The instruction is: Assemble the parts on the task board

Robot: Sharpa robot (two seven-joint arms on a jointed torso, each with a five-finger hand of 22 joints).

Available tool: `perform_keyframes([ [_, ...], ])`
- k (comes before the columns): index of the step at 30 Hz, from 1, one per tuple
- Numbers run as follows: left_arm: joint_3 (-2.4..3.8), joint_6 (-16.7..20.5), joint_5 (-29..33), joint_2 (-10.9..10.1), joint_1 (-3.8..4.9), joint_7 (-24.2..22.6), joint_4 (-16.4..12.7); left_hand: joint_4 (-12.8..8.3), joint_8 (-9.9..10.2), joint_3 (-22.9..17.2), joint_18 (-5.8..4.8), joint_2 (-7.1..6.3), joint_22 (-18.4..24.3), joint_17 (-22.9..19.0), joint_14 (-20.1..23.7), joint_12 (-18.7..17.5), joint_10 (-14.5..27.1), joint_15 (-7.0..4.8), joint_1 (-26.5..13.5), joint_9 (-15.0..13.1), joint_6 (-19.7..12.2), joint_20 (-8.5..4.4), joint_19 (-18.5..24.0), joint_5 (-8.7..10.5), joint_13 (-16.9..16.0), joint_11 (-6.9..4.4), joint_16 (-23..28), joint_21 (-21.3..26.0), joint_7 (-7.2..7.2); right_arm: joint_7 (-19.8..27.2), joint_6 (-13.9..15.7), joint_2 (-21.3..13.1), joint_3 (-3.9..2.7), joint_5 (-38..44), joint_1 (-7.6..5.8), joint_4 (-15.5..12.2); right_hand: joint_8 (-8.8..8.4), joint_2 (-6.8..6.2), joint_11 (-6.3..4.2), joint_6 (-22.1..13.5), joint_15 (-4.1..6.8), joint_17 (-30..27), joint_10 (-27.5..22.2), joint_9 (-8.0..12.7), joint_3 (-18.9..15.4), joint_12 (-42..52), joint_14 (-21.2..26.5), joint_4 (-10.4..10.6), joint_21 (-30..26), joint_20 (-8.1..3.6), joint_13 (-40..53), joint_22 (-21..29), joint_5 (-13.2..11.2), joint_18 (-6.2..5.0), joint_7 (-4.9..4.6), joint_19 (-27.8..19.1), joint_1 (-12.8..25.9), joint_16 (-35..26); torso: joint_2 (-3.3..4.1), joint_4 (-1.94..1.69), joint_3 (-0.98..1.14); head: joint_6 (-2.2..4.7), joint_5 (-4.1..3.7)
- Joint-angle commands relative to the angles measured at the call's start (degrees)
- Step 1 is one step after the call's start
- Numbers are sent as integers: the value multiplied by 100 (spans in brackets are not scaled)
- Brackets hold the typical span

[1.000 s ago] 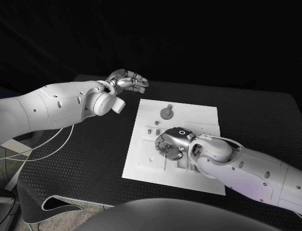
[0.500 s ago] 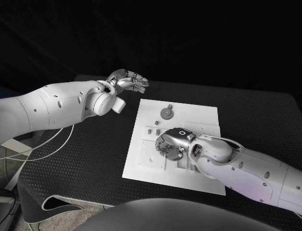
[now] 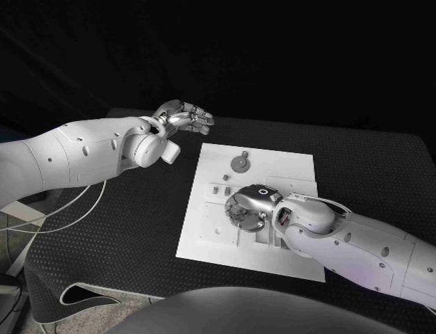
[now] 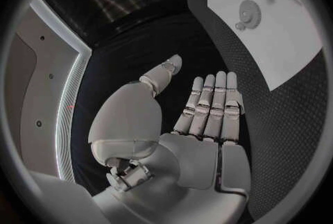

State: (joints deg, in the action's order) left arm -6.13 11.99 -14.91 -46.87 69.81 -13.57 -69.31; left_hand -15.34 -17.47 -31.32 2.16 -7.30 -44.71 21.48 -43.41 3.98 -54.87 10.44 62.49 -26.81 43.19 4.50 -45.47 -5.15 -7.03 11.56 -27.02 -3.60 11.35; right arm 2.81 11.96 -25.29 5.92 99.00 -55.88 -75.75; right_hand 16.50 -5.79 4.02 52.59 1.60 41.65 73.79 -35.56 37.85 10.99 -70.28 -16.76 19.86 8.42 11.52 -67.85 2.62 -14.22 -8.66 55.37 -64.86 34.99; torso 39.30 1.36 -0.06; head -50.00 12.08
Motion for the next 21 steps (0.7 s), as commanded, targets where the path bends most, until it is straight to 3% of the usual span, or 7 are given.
perform_keyframes([
  [1, 5, -59, -14, 6, 8, -52, -12, 9, -28, 37, 53, -9, 6, 6, -17, 1, 6, 5, 47, 8, -44, 27, -1, 16, 9, 19, 27, -36, 118, -87, -117, -9, 12, 4, 15, 22, -61, -125, 21, -95, -18, 9, -83, 34, -132, -63, 38, 1, -36, -3, -23, -19, 14, -63, -30, -45, 44, -46, -1, 1, 0, 0, -4],
  [9, 5, -60, -14, 4, 8, -47, -10, 9, -28, 38, 53, -12, 8, 7, -16, 1, 6, 6, 46, 9, -45, 27, 0, 16, 11, 19, 29, -35, 118, -101, 8, -13, 12, 3, 15, 25, -182, -246, 160, -241, -112, 37, -447, 117, -367, -297, 123, 8, -71, 19, -100, -88, 15, -55, -113, -144, 67, -72, 0, -1, 3, 0, -7],
  [21, 4, -64, -14, 2, 8, -50, -2, 9, -29, 39, 52, -13, 10, 10, -16, 0, 7, 8, 47, 10, -48, 28, 1, 16, 14, 20, 33, -35, 119, -85, 270, -160, 10, 3, 13, -170, -178, -225, 145, -207, -99, 68, -395, 135, -400, -278, 97, 7, -53, 20, -80, -138, 15, -69, -106, -127, 15, -43, -2, 1, 4, 0, -33],
])
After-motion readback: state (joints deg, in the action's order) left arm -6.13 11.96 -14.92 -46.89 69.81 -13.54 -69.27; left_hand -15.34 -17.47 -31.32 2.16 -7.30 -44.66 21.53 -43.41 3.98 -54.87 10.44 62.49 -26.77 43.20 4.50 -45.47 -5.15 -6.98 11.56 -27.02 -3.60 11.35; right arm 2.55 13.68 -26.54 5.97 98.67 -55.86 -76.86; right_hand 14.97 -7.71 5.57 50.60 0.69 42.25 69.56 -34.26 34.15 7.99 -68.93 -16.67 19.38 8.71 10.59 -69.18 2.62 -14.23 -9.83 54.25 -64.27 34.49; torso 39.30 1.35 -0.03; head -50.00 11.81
